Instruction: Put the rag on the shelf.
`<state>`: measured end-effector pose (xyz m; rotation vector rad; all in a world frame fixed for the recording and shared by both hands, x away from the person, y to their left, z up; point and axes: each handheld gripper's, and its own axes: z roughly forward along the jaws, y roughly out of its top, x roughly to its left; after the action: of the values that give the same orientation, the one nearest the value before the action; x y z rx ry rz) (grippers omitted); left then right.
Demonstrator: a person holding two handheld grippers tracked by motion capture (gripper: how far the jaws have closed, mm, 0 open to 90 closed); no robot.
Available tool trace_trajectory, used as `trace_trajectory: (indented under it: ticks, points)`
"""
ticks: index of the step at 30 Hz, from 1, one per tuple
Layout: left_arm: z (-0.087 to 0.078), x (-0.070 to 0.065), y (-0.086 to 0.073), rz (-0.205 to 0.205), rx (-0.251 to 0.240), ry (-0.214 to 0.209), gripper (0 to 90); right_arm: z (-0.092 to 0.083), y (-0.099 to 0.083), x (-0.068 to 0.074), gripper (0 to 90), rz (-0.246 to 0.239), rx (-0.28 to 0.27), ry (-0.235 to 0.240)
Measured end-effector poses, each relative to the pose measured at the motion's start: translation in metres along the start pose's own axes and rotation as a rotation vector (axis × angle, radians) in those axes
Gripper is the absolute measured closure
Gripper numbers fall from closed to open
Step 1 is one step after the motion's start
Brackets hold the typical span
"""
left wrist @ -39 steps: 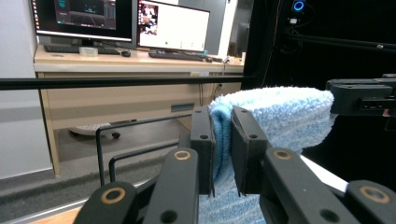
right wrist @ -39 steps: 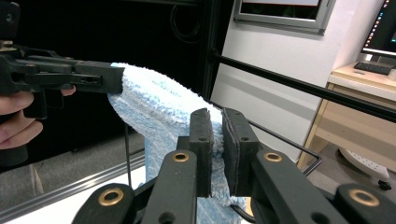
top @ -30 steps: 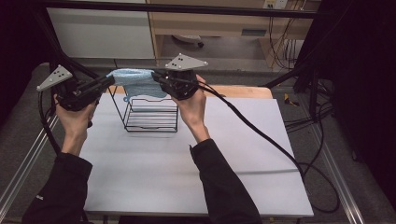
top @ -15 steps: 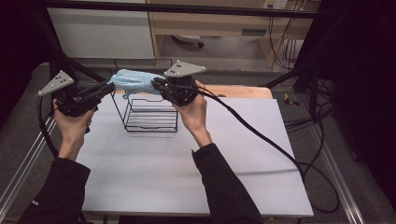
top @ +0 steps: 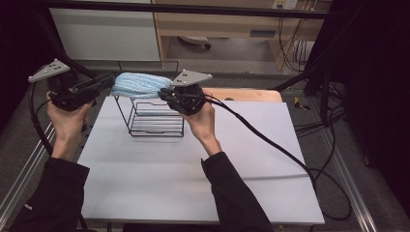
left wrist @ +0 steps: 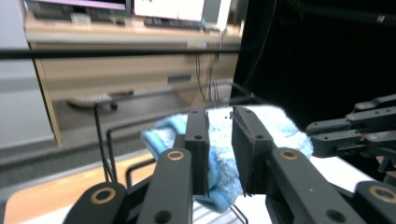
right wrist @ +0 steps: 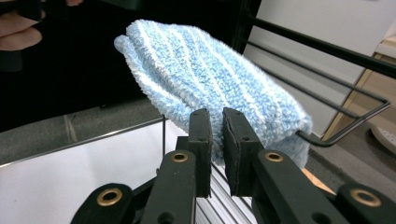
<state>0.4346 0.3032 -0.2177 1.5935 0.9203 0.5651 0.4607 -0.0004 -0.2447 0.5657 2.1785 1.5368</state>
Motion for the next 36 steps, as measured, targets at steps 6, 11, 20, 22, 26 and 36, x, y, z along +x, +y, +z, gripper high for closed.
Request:
trace_trajectory:
  ticks: [6, 11, 20, 22, 26, 36]
  points:
    - [0.015, -0.003, -0.017, 0.025, 0.094, -0.015, 84.0, 0.0, -0.004, 0.0, 80.8, -0.01, 0.019, 0.008]
    - [0.019, -0.003, -0.032, 0.044, 0.144, -0.007, 87.3, -0.001, -0.003, 0.001, 74.0, 0.01, 0.013, 0.03]
    - [0.028, -0.002, -0.044, 0.056, 0.172, 0.009, 89.3, 0.01, -0.008, -0.004, 86.5, 0.085, 0.054, 0.047]
    - [0.03, -0.001, -0.047, 0.057, 0.177, 0.015, 89.4, 0.014, -0.013, -0.006, 89.2, 0.114, 0.065, 0.045]
    - [0.036, 0.002, -0.053, 0.049, 0.191, 0.026, 89.5, 0.02, -0.023, -0.012, 90.0, 0.15, 0.086, 0.035]
    - [0.053, 0.004, -0.057, 0.04, 0.191, 0.066, 89.5, 0.034, -0.038, -0.023, 90.0, 0.178, 0.087, -0.019]
